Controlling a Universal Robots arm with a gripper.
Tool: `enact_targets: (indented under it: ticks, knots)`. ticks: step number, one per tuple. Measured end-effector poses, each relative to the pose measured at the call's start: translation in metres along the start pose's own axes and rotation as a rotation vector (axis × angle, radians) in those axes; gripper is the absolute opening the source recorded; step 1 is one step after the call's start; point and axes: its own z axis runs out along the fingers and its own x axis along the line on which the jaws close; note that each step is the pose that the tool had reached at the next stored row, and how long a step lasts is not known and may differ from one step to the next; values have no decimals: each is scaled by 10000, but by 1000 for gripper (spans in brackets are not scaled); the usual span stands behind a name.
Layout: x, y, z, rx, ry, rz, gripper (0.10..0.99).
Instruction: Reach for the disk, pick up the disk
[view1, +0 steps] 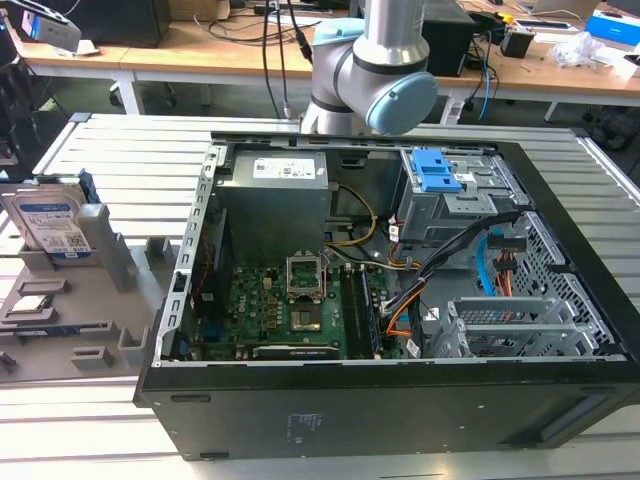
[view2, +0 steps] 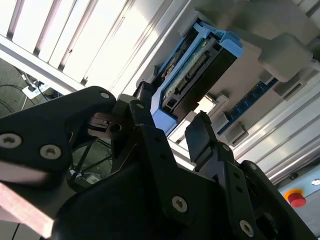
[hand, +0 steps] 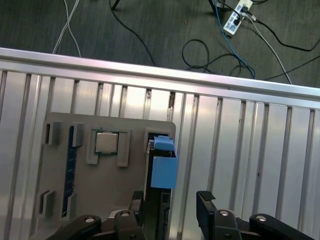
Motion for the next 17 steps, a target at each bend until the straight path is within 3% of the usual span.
enact_targets:
  ticks: [4, 9, 15, 17]
  knots:
    - [-16, 0, 53, -2, 12, 1, 541]
    - [-24, 80, 110, -7, 42, 2, 541]
    - [48, 118, 168, -14, 99, 3, 541]
    - [67, 120, 225, -13, 103, 4, 541]
